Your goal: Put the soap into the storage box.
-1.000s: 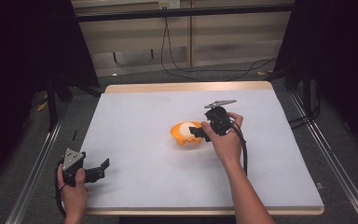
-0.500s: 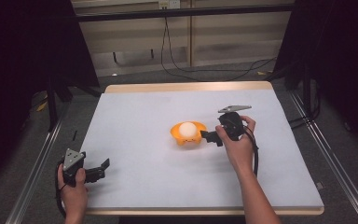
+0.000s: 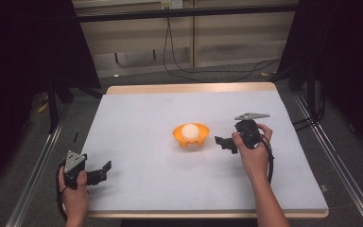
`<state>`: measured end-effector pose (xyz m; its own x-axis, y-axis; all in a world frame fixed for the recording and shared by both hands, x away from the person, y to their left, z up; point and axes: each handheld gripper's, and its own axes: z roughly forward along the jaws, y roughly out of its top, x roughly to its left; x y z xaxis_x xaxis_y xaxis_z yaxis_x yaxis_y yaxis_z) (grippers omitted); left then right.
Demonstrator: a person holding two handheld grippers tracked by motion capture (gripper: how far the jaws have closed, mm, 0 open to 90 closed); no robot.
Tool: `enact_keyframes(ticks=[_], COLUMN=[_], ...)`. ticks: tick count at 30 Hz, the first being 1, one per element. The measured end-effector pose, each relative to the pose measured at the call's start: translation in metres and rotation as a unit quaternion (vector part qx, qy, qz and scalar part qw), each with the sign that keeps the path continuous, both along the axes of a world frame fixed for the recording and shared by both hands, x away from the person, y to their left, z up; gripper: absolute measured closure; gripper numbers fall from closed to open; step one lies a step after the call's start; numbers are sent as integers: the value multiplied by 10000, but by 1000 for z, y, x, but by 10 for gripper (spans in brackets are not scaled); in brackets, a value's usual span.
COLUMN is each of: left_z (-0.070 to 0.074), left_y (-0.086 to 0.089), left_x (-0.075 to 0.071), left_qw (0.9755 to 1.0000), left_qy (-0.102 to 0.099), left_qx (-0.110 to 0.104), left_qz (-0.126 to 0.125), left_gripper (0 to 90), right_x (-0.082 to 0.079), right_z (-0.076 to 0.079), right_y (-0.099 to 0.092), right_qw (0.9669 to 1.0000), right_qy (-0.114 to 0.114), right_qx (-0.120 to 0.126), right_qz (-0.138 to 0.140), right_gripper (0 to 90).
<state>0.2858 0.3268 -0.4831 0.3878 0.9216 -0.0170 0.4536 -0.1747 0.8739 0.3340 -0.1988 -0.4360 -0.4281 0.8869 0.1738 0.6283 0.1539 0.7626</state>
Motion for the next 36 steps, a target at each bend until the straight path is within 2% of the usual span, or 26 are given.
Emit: enact_keyframes(ticks=[14, 19, 36], left_z=[0, 0, 0], left_y=[0, 0, -1], left_x=[0, 0, 0], left_qw=[10000, 10000, 10000], left_qy=[-2, -4, -12], left_qx=[0, -5, 28], left_qz=[3, 1, 0], left_gripper=[10, 11, 11], right_x=[-21, -32, -56], right_z=[-15, -24, -35], right_y=[-32, -49, -88], right_qw=[9996, 9991, 9973], right_qy=[10, 10, 30], right_qx=[-36, -23, -37], right_qz=[-272, -414, -737], right_gripper=[0, 0, 0])
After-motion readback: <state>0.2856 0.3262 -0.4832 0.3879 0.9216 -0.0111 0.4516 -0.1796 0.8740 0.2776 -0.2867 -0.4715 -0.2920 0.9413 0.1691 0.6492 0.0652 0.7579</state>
